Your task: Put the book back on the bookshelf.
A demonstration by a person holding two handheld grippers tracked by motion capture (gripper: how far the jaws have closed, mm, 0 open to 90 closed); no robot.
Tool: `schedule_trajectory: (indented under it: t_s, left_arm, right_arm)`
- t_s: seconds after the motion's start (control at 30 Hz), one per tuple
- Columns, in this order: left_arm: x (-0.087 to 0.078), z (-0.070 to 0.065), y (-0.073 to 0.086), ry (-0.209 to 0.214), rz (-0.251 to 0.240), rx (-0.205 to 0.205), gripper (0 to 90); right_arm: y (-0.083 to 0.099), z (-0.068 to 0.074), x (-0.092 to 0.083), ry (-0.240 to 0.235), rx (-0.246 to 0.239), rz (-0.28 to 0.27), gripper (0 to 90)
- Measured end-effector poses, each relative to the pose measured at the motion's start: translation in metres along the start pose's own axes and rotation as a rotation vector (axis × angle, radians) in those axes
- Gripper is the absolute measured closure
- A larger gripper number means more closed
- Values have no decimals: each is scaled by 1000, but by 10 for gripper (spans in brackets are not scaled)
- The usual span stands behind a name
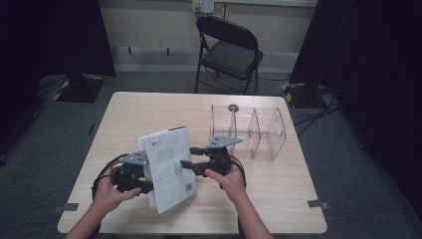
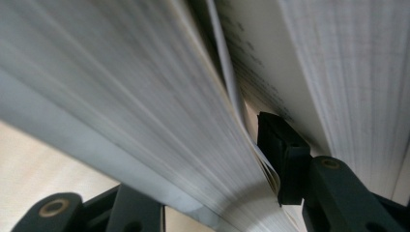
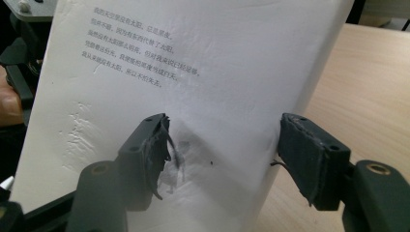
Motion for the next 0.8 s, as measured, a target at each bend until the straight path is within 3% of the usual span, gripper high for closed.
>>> schedule_trajectory:
  t_s: [0.07,0.17,0.23,0.3,0.37,0.43,0.5,0.53,0.63,0.7,0.73,0.8]
  left_arm:
    - [0,0,1,-2,-1,12,577]
    - [0,0,2,-7,-10,26,579]
    - [1,-2,2,-14,-10,63,581]
    - [1,-5,2,-21,-17,120,584]
    - [0,-2,3,-22,-8,119,597]
    - [0,1,4,-9,-22,104,619]
    - [1,1,4,-34,-15,177,622]
    - [1,1,3,-40,-28,187,625]
    - [1,7,2,-52,-40,145,679]
    - [3,10,5,-93,-66,212,693]
    - [5,11,7,-90,-83,225,693]
    - [4,16,9,-68,-90,200,692]
  right_arm:
    - [-2,-1,-4,-13,9,2,353]
    - [0,1,-5,4,-20,21,319]
    - [6,-1,-3,7,-13,52,309]
    - [11,-2,1,-11,-9,67,224]
    - [13,-5,2,-33,6,57,187]
    - [14,-5,1,-56,-30,46,203]
    - [13,-3,-1,-62,-71,35,200]
    - [12,-3,0,-68,-89,41,186]
    - [11,0,0,-84,-145,50,182]
    - [11,1,0,-89,-166,53,195]
    - [11,3,0,-94,-181,54,199]
    - [11,5,1,-86,-219,62,207]
Point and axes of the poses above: each handheld gripper's, and its own axes: x roughly forward along the jaws, y roughly out of its underside, z roughly to its left, the point moved 1 cm from there along x, roughly forward along the jaws, and after that the axes turned 5 degrees about -x, right-handed, at the moved point
